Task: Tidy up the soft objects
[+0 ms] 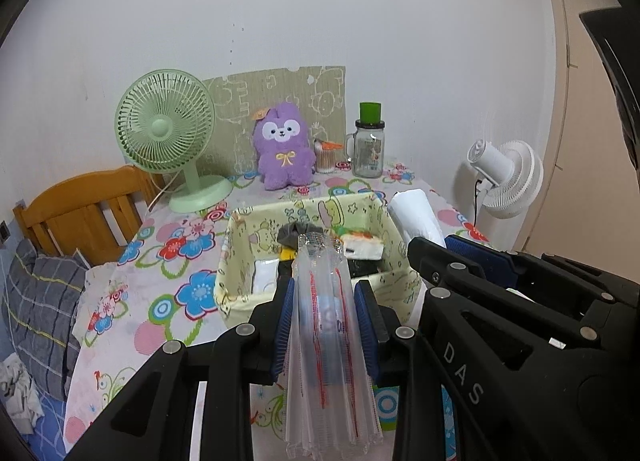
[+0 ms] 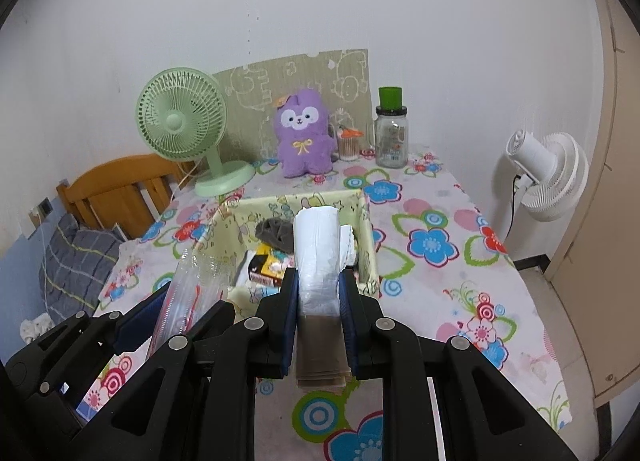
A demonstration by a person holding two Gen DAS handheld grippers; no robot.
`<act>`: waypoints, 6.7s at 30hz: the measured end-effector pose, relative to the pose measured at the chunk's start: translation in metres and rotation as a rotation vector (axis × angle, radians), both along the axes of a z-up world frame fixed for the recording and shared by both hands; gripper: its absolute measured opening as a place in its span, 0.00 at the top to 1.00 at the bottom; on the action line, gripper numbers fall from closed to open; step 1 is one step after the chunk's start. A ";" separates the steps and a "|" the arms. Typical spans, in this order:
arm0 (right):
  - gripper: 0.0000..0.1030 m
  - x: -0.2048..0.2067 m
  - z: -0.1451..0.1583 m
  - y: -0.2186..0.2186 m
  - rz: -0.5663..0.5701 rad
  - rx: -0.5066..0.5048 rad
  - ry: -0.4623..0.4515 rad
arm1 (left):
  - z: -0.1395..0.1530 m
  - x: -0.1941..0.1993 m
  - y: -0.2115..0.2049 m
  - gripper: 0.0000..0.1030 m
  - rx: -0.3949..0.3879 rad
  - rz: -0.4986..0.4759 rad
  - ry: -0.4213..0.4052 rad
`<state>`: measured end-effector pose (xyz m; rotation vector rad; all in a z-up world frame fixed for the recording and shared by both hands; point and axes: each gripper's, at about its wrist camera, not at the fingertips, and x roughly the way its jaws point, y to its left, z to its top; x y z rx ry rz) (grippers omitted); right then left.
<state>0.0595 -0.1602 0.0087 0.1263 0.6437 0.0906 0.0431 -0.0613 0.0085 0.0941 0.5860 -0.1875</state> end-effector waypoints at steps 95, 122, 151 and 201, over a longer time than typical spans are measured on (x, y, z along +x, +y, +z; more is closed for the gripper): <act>0.77 0.142 -0.048 0.035 0.131 0.038 0.135 | -0.043 0.125 0.030 0.13 0.064 0.072 0.088; 0.28 0.101 -0.050 0.046 0.128 -0.056 0.088 | -0.047 0.086 0.039 0.09 0.044 0.092 0.080; 0.05 0.041 -0.030 0.003 0.010 -0.060 0.009 | -0.031 0.041 0.020 0.00 -0.017 0.053 0.029; 0.00 -0.059 0.012 -0.041 -0.130 -0.076 -0.163 | 0.012 -0.036 0.059 0.00 -0.062 0.166 -0.149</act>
